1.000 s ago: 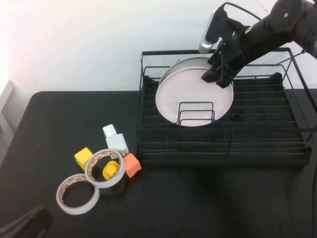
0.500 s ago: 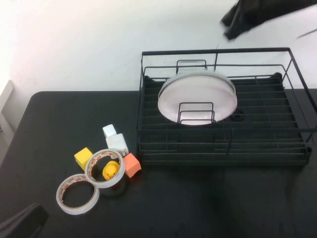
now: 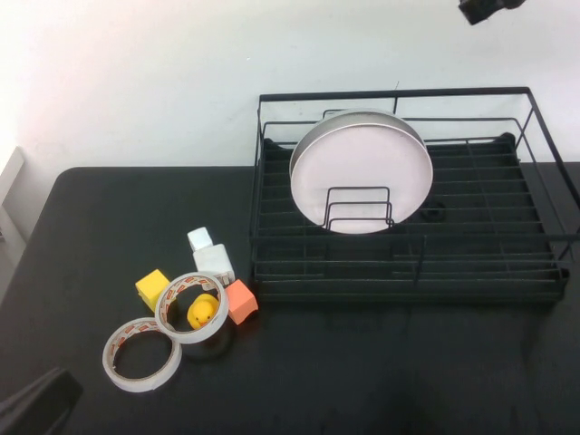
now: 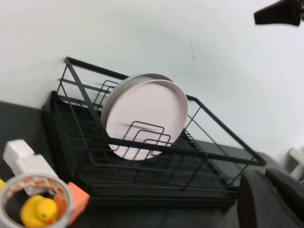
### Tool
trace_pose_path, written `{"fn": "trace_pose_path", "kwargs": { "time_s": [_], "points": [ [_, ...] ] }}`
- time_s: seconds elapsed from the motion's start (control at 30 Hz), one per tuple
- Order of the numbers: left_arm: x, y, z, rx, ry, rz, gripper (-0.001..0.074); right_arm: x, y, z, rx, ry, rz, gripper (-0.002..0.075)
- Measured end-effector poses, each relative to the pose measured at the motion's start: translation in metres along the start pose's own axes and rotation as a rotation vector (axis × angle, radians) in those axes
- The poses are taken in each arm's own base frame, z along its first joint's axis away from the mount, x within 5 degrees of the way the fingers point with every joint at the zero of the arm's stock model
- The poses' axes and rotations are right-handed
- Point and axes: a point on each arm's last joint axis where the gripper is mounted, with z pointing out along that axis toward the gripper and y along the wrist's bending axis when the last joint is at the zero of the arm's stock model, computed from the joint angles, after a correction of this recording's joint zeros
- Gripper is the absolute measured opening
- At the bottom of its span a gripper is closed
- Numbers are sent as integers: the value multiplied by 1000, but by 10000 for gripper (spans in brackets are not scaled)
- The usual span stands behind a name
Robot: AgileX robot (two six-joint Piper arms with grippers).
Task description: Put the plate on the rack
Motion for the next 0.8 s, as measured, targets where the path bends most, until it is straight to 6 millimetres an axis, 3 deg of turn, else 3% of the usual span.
{"fn": "trace_pose_path", "kwargs": {
  "time_s": [0.23, 0.4, 0.6, 0.8],
  "points": [
    [-3, 3, 0, -40, -18, 165, -1, -15, 16, -45, -90, -134, -1, -1],
    [-9, 15, -2, -193, -61, 203, -1, -10, 37, -83, -147, -235, -49, -1],
    [-12, 24, -4, -290, -84, 195, -1, 20, 67, -139, -91, -341, -98, -1],
    [-12, 24, -4, -295, -85, 198, -1, 72, 102, -170, -55, -368, -103, -1]
  ]
}}
